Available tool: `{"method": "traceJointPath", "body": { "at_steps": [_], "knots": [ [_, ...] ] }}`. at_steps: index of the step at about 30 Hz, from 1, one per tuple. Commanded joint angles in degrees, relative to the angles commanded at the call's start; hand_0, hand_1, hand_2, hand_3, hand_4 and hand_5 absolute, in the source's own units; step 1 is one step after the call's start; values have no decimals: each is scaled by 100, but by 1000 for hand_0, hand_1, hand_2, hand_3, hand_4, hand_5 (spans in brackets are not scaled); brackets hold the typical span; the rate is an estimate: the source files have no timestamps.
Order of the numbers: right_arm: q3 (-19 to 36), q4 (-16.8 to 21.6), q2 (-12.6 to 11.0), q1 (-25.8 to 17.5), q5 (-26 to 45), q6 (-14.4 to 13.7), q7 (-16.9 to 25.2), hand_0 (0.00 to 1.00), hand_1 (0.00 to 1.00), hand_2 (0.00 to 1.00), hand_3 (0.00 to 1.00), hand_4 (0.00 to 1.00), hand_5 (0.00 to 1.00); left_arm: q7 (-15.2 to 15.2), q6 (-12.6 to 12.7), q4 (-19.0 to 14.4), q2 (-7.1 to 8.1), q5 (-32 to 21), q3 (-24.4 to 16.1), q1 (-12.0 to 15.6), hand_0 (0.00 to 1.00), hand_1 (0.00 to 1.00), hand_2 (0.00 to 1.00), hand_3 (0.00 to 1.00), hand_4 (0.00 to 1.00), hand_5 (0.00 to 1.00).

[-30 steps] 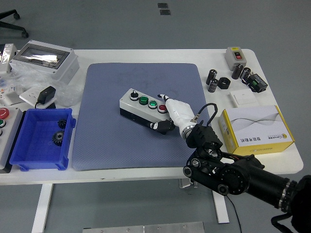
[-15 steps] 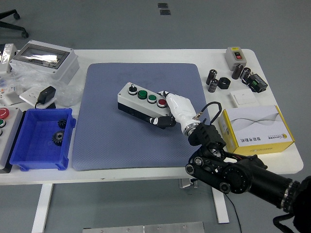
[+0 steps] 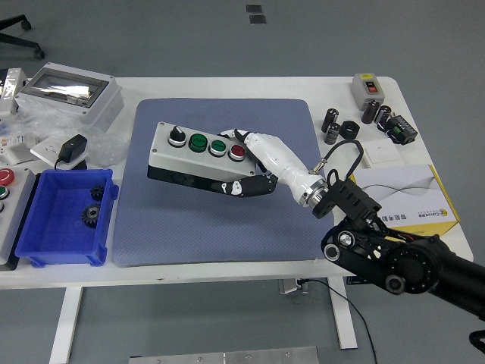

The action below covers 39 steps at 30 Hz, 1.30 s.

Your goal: Pick up the button,place it on the desk,press the button,press the button

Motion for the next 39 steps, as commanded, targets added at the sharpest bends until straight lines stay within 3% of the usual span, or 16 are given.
{"method": "traceJointPath", "body": {
  "at_steps": [7, 10, 13, 14, 16, 25, 26, 37, 38, 39],
  "knots": [
    [-231, -715, 319, -88, -984, -377, 236, 85, 210, 281, 273, 2, 2, -25, -10, 7, -22, 46, -11, -23, 656, 535, 504, 598, 289, 2],
    [-288, -983, 448, -106, -1303, -472, 259, 123, 232, 288, 293, 43, 2, -24, -14, 5, -30, 59, -14, -19, 655, 534, 503, 596, 287, 2],
    [-348, -1143, 513, -117, -1387, -466, 223, 123, 232, 288, 293, 43, 2, -43, -28, 10, -36, 97, -37, -33, 655, 534, 503, 596, 287, 2],
    [-347, -1186, 532, -131, -1413, -444, 197, 198, 278, 289, 292, 69, 2, -56, -32, 14, -37, 108, -44, -39, 655, 533, 502, 595, 283, 2],
    [-290, -1264, 580, -187, -1457, -413, 149, 198, 278, 289, 292, 69, 2, -48, -35, 9, -45, 118, -46, -43, 655, 533, 502, 595, 283, 2],
    [-46, -1337, 665, -406, -1490, -402, 80, 223, 305, 294, 308, 88, 2, -18, -44, -18, -38, 117, -49, -44, 655, 532, 502, 594, 282, 2],
    [0, -1331, 675, -443, -1494, -406, 86, 188, 299, 302, 323, 79, 2, -25, -43, -18, -30, 115, -52, -48, 655, 531, 501, 593, 277, 2],
    [123, -1344, 695, -595, -1396, -413, 76, 181, 300, 317, 359, 96, 2, 1, -33, -39, -34, 37, -31, -42, 654, 530, 501, 593, 275, 2],
    [106, -1361, 702, -586, -1379, -409, 70, 173, 295, 348, 481, 260, 2, 2, -34, -39, -38, 36, -32, -40, 654, 527, 499, 591, 258, 2],
    [92, -1373, 706, -576, -1367, -405, 66, 173, 295, 348, 481, 260, 2, 4, -33, -41, -39, 32, -32, -38, 654, 527, 499, 591, 258, 2]
  ]
}}
